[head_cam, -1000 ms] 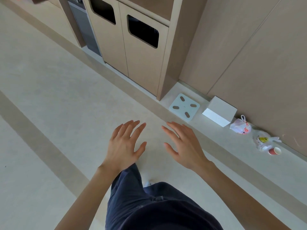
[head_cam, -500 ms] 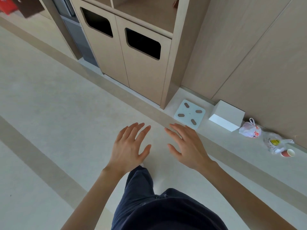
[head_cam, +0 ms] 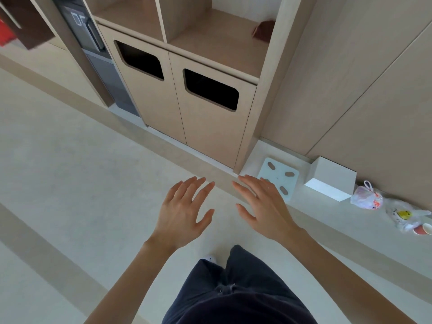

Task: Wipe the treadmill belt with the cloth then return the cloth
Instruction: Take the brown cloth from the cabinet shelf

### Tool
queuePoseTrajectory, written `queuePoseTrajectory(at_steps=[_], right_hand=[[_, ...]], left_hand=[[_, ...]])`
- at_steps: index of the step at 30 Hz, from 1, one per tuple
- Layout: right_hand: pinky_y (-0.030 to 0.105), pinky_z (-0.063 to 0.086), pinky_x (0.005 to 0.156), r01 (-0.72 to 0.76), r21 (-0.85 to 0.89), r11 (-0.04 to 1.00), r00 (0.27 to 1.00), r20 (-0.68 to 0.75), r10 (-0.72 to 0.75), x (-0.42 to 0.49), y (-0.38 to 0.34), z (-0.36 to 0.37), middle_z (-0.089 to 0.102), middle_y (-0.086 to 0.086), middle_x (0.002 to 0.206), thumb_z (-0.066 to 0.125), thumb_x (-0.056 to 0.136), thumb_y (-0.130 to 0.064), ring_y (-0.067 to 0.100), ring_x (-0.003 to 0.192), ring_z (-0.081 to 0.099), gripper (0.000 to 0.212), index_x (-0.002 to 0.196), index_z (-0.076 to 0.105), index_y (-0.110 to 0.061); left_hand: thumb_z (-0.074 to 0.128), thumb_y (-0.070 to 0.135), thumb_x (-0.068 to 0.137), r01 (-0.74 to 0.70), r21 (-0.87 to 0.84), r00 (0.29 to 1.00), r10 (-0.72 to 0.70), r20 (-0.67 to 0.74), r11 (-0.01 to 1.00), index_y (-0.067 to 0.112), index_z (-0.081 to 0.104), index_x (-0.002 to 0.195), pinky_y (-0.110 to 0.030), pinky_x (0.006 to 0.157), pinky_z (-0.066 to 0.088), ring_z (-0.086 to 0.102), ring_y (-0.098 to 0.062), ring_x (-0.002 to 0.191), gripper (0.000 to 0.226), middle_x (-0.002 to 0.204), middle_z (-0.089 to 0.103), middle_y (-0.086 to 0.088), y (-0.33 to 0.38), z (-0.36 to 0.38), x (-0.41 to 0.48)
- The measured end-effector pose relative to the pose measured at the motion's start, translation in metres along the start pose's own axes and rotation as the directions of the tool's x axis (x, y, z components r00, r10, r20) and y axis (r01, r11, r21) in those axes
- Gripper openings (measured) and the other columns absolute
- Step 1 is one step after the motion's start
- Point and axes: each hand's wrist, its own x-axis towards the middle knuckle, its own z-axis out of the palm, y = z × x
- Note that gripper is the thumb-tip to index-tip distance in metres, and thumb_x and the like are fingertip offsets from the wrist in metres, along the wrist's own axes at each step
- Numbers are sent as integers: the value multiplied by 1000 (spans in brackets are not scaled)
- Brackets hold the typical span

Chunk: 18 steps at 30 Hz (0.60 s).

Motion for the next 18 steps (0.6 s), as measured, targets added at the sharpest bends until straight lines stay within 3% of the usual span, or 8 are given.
queuePoseTrajectory(at_steps=[8,18], right_hand=[[44,52,89,33,-51,998,999,25,-32,59,40,18,63,7,125,43,88,-48,25,111,61,51,125,59,-17],[48,47,96,23,2,1000,996,81,-23,167,128,26,58,7,130,41,93,-42,24,118,57,48,129,57,-14]], left_hand=[[40,49,90,21,5,1000,-21,11,1000,19,54,132,-48,101,41,53,-31,122,53,134,56,-7,-35,18,54],[44,46,89,2,-13,1000,-2,2,1000,19,52,134,-48,98,44,51,-30,123,53,133,55,-7,-68,31,183]])
